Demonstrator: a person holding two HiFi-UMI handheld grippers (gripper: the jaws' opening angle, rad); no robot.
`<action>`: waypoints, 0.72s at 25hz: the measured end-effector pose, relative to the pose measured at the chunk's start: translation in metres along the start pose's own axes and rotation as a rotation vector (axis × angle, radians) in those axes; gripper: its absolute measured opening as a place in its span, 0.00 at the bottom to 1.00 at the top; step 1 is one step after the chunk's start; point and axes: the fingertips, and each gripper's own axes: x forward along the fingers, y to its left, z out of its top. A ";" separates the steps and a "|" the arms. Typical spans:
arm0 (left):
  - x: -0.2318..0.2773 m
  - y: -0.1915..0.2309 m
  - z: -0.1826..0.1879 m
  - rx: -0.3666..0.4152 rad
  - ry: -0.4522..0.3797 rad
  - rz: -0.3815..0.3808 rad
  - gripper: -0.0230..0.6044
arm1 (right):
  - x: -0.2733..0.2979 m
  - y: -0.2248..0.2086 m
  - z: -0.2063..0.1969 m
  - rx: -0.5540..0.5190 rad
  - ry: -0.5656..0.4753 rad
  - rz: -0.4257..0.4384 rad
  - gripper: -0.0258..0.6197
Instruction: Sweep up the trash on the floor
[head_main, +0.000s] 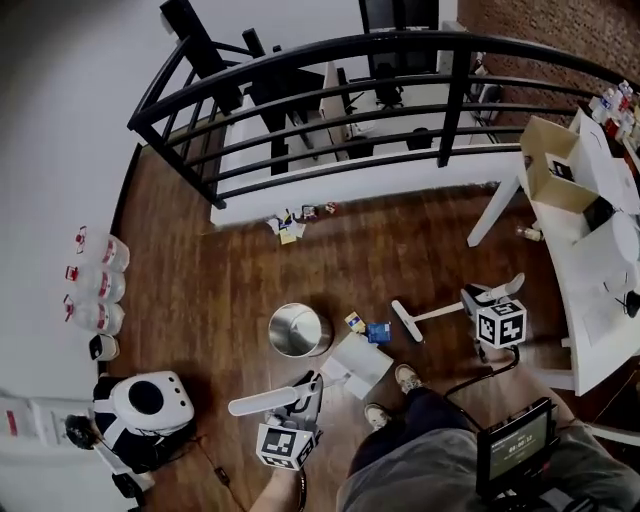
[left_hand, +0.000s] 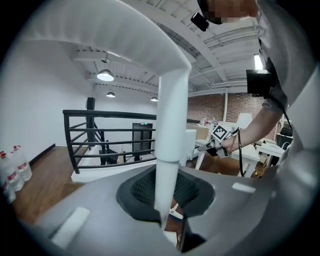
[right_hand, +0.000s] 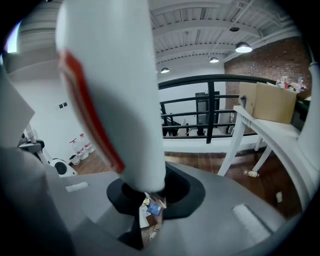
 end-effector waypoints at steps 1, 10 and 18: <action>-0.005 0.006 -0.004 -0.010 0.005 0.016 0.11 | 0.009 0.004 -0.002 0.008 0.014 0.007 0.12; -0.024 0.040 -0.065 -0.099 0.069 0.151 0.11 | 0.083 0.013 0.020 0.069 0.108 0.078 0.11; -0.034 0.059 -0.098 -0.166 0.116 0.235 0.11 | 0.131 0.043 0.072 -0.058 0.093 0.164 0.11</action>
